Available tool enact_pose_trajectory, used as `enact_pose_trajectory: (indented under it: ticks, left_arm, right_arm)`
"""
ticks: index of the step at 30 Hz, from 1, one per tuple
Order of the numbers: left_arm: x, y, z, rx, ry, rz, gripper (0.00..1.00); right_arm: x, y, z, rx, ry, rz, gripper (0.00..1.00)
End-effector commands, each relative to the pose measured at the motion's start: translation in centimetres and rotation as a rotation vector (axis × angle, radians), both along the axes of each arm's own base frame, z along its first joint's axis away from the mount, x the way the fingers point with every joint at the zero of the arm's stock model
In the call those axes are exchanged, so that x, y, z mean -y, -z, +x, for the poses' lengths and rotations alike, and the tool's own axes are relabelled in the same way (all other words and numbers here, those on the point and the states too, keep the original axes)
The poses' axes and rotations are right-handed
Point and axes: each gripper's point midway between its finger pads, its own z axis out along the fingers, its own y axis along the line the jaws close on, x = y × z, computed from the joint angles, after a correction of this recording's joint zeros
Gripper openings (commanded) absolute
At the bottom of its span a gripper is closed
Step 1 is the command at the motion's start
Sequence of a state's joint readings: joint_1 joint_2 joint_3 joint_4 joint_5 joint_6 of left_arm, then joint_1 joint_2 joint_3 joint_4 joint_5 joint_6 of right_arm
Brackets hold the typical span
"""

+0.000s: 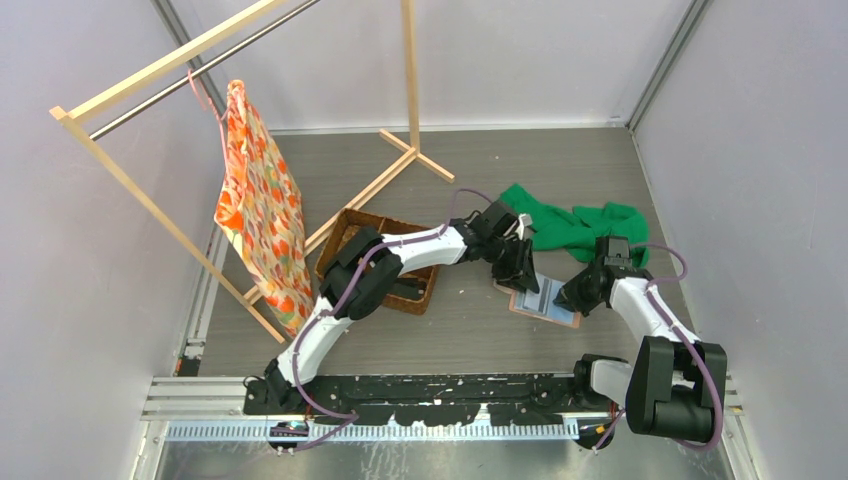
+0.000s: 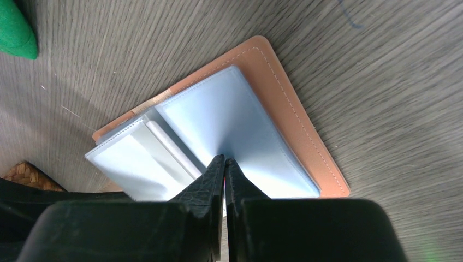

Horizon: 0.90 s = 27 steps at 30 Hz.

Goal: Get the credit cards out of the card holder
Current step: Remove the credit card from the card holder.

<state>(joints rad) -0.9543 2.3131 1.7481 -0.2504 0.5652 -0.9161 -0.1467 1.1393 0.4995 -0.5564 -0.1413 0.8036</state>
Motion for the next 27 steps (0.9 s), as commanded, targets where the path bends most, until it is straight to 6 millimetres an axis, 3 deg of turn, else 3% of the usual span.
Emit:
enact_pose_trajectory:
  ticks: [1,8,14,19,27]
  left_arm:
    - [1.8,-4.5,0.0,0.029,0.046,-0.166,0.36]
    - [2.7,-6.7,-0.7,0.012,0.088,-0.255,0.36]
    - [4.4,-7.3,-2.3,-0.019,0.123,-0.308,0.37]
    - [6.1,-7.9,-3.5,-0.050,0.148,-0.372,0.37]
    - [6.2,-8.6,-3.8,-0.050,0.159,-0.396,0.37]
  right_arm:
    - [0.0,0.1,-0.1,-0.003,0.011,-0.002,0.09]
    - [1.2,-1.3,-0.4,0.014,0.082,-0.056,0.17]
    - [3.7,-4.9,-0.5,0.076,0.175,-0.167,0.31]
    - [5.4,-7.5,-1.0,0.095,0.231,-0.230,0.32]
    - [6.3,-8.8,-1.7,0.105,0.262,-0.252,0.33]
